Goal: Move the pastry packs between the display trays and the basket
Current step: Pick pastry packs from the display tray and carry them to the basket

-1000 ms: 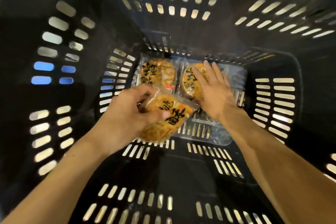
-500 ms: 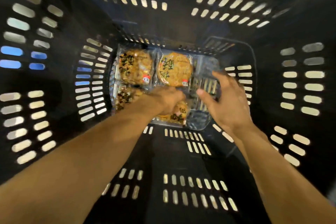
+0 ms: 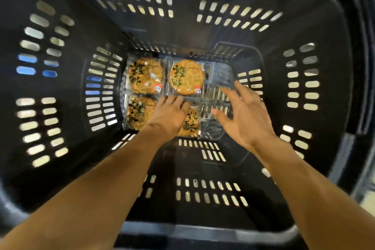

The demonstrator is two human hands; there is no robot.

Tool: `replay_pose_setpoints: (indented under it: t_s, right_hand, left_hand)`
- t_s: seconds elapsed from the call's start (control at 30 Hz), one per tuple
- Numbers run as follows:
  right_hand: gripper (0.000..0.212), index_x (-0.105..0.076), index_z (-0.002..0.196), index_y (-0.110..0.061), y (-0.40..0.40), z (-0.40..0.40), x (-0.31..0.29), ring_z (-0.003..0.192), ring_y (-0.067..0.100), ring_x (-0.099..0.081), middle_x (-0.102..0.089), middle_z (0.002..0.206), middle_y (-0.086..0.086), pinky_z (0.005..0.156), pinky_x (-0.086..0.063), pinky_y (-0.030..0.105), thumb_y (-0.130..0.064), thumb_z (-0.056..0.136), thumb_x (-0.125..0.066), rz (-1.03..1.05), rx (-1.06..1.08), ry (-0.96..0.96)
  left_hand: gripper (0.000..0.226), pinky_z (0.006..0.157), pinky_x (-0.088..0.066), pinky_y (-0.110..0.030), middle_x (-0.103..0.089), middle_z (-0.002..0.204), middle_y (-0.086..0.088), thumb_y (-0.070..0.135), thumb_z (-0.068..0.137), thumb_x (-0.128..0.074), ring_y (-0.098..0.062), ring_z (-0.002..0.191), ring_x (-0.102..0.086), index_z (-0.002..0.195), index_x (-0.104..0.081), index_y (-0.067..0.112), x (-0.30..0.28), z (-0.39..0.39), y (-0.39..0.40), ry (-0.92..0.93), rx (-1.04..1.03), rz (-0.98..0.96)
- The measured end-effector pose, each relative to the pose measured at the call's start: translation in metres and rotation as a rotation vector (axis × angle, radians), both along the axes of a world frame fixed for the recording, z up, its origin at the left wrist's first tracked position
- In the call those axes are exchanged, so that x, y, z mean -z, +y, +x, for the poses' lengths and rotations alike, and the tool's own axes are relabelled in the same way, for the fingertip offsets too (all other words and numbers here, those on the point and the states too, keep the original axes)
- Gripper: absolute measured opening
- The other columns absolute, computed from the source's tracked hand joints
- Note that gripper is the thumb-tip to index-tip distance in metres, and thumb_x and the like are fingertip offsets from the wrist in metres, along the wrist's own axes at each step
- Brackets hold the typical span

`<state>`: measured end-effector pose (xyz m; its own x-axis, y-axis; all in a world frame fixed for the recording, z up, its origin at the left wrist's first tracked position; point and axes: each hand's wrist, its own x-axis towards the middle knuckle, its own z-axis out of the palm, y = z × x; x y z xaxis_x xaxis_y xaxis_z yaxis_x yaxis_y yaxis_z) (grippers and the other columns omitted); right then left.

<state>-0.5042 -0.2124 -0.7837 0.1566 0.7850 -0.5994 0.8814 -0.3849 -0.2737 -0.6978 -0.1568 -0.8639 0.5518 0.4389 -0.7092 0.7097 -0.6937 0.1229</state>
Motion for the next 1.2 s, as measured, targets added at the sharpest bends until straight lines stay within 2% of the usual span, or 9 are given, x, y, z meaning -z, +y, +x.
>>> replay_pose_setpoints:
  t_s: [0.1, 0.2, 0.33, 0.4, 0.5, 0.63, 0.83, 0.97, 1.2]
  right_hand:
    - [0.064, -0.039, 0.154, -0.026, -0.005, 0.004, -0.037, 0.151, 0.031, -0.021, -0.023, 0.165, 0.01, 0.124, -0.019, 0.048, -0.057, 0.098, -0.049, 0.023, -0.055, -0.029]
    - [0.066, -0.056, 0.142, -0.015, -0.016, 0.0, -0.117, 0.14, 0.042, -0.041, -0.043, 0.154, 0.021, 0.116, -0.033, 0.056, -0.059, 0.094, -0.045, 0.09, -0.06, -0.037]
    - [0.075, -0.056, 0.142, -0.017, -0.029, 0.009, -0.289, 0.141, 0.041, -0.04, -0.043, 0.154, 0.017, 0.117, -0.032, 0.053, -0.066, 0.091, -0.031, 0.116, -0.006, -0.039]
    - [0.07, -0.051, 0.147, -0.019, -0.035, 0.016, -0.387, 0.142, 0.038, -0.037, -0.041, 0.157, 0.015, 0.117, -0.029, 0.049, -0.063, 0.095, -0.036, 0.15, 0.014, -0.09]
    - [0.069, -0.049, 0.148, -0.017, -0.052, 0.031, -0.511, 0.142, 0.035, -0.038, -0.042, 0.156, 0.012, 0.118, -0.027, 0.045, -0.061, 0.096, -0.039, 0.309, 0.138, -0.142]
    - [0.066, -0.051, 0.145, -0.018, -0.093, 0.063, -0.625, 0.136, 0.029, -0.045, -0.048, 0.152, 0.007, 0.113, -0.034, 0.043, -0.059, 0.095, -0.039, 0.559, 0.248, -0.185]
    - [0.063, -0.045, 0.149, -0.029, -0.158, 0.167, -0.719, 0.139, 0.018, -0.039, -0.043, 0.155, -0.004, 0.113, -0.034, 0.039, -0.061, 0.095, -0.044, 0.831, 0.463, -0.253]
    - [0.065, -0.048, 0.148, -0.025, -0.19, 0.262, -0.747, 0.135, 0.022, -0.045, -0.048, 0.151, 0.0, 0.11, -0.039, 0.04, -0.061, 0.093, -0.045, 0.927, 0.523, -0.297]
    - [0.065, -0.053, 0.144, -0.019, -0.213, 0.394, -0.757, 0.13, 0.021, -0.047, -0.055, 0.143, 0.002, 0.108, -0.03, 0.026, -0.058, 0.093, -0.047, 0.976, 0.5, -0.248]
  left_hand:
    - [0.052, 0.119, -0.026, -0.049, -0.035, 0.152, -0.009, 0.034, 0.105, -0.045, -0.03, 0.143, -0.03, 0.151, -0.029, 0.017, -0.054, -0.011, 0.0, -0.02, -0.099, 0.009]
    - [0.054, 0.119, -0.028, -0.049, -0.03, 0.157, -0.008, 0.039, 0.105, -0.042, -0.03, 0.144, -0.028, 0.153, -0.029, 0.019, -0.153, -0.033, 0.006, -0.075, -0.209, 0.041]
    - [0.051, 0.105, -0.038, -0.051, -0.044, 0.149, -0.011, 0.043, 0.101, -0.043, -0.034, 0.134, -0.041, 0.145, -0.045, 0.016, -0.345, -0.042, 0.015, -0.286, -0.333, 0.128]
    - [0.057, 0.098, -0.046, -0.051, -0.054, 0.14, -0.014, 0.049, 0.099, -0.037, -0.037, 0.123, -0.051, 0.139, -0.053, 0.012, -0.444, -0.034, 0.017, -0.419, -0.306, 0.192]
    - [0.062, 0.1, -0.048, -0.048, -0.059, 0.136, -0.016, 0.054, 0.099, -0.037, -0.036, 0.122, -0.056, 0.136, -0.058, 0.008, -0.569, -0.004, 0.016, -0.657, -0.282, 0.274]
    - [0.056, 0.103, -0.046, -0.046, -0.059, 0.135, -0.013, 0.05, 0.102, -0.043, -0.031, 0.124, -0.054, 0.136, -0.057, 0.008, -0.698, 0.059, -0.001, -0.934, -0.172, 0.394]
    - [0.061, 0.101, -0.046, -0.044, -0.06, 0.134, -0.012, 0.054, 0.103, -0.038, -0.03, 0.123, -0.055, 0.136, -0.058, 0.006, -0.795, 0.198, -0.023, -1.182, 0.0, 0.434]
    - [0.06, 0.098, -0.048, -0.046, -0.06, 0.134, -0.014, 0.052, 0.101, -0.044, -0.034, 0.118, -0.058, 0.136, -0.059, 0.006, -0.824, 0.301, -0.051, -1.186, 0.067, 0.465]
    - [0.061, 0.098, -0.047, -0.043, -0.059, 0.137, -0.007, 0.057, 0.1, -0.04, -0.028, 0.122, -0.057, 0.139, -0.056, 0.013, -0.844, 0.409, -0.085, -1.079, -0.026, 0.481]
